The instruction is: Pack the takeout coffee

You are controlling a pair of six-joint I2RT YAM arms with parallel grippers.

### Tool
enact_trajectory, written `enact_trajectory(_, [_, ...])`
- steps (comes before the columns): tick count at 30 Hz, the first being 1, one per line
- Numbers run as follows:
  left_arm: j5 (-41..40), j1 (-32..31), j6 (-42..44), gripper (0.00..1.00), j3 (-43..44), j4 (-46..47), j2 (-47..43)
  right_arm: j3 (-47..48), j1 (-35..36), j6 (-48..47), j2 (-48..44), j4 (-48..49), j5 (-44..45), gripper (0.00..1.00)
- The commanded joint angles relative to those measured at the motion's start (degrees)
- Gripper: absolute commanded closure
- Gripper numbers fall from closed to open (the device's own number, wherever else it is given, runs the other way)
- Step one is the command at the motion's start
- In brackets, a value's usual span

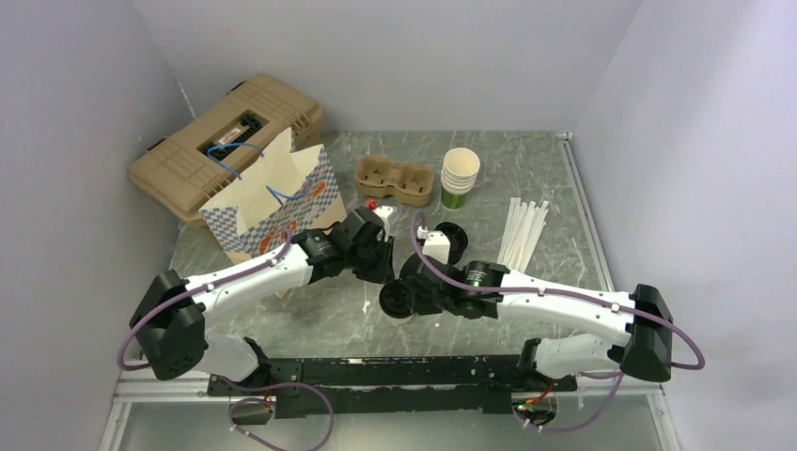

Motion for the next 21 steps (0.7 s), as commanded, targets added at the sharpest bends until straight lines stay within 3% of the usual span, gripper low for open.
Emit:
enact_trajectory(1, [2.9, -0.9, -1.6, 0.74, -4.2, -0.6, 0.7, -7.0, 3.1, -0.6, 10.0, -6.3, -8.8, 1.0])
enact_trajectory(12, [3.3, -0.9, -4.1, 0.75, -10.9, 2.5, -3.1, -9.8, 5.8, 0.4, 17.0, -4.9, -11.9, 1.0])
enact_trajectory(21, [0.4, -0.9, -3.1, 0.73, -9.7, -0.9, -5.6, -3.8, 6.0, 0.7, 16.9, -8.3, -8.3, 1.0])
